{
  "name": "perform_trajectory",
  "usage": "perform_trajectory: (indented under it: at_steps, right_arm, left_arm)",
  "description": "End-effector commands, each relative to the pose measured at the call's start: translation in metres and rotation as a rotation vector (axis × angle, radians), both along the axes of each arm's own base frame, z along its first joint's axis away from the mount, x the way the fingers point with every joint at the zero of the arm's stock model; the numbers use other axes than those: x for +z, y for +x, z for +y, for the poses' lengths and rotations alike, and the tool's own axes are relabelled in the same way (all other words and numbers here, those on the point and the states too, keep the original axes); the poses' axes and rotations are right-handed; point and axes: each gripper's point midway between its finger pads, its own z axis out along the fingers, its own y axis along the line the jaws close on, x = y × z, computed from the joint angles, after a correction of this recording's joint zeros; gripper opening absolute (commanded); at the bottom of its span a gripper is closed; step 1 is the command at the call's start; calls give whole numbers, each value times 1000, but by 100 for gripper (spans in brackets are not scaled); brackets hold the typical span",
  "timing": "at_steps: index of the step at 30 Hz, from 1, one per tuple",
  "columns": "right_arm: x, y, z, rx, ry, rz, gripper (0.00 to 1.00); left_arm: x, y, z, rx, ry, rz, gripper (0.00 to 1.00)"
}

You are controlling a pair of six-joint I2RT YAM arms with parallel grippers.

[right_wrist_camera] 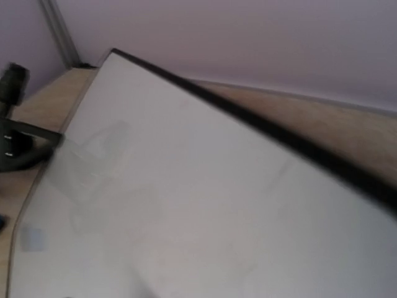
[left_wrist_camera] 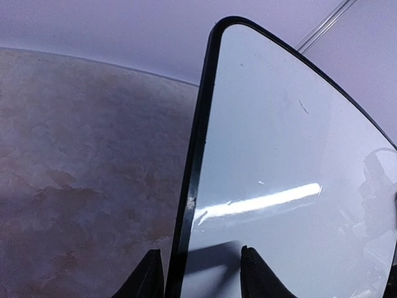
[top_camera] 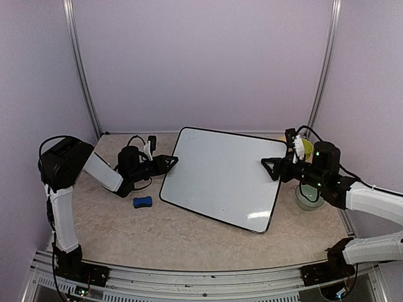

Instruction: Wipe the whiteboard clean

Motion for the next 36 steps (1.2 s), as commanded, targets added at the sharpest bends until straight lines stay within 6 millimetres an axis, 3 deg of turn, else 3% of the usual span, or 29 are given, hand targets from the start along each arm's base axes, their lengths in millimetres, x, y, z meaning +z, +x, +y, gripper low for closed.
perform_trajectory:
  at_steps: [1,4,9,16,24,27,32,36]
  right_arm:
    - [16,9,-4,-49,9,-104,80]
    - [14,9,0,-33,12,-101,43]
    - [14,5,11,30,39,-77,38]
    - [45,-23,29,211,111,-146,0]
    - [64,-37,34,280,134,-282,0]
    - [67,-44,33,298,157,-351,0]
    - [61,-44,42,354,168,-305,0]
    - [84,-49,38,345,242,-333,0]
  left_arm:
    - [28,4,-13,-20,-20,-104,41]
    - [27,2,-16,-33,-24,-104,37]
    - [34,-2,-19,-62,-45,-114,31]
    - [65,-15,-15,-84,-101,-164,31]
    - [112,-27,-25,-152,-181,-244,30]
    - [122,-29,-31,-169,-192,-260,30]
    - [130,-34,-33,-186,-206,-269,30]
    - [143,-36,-31,-177,-235,-288,34]
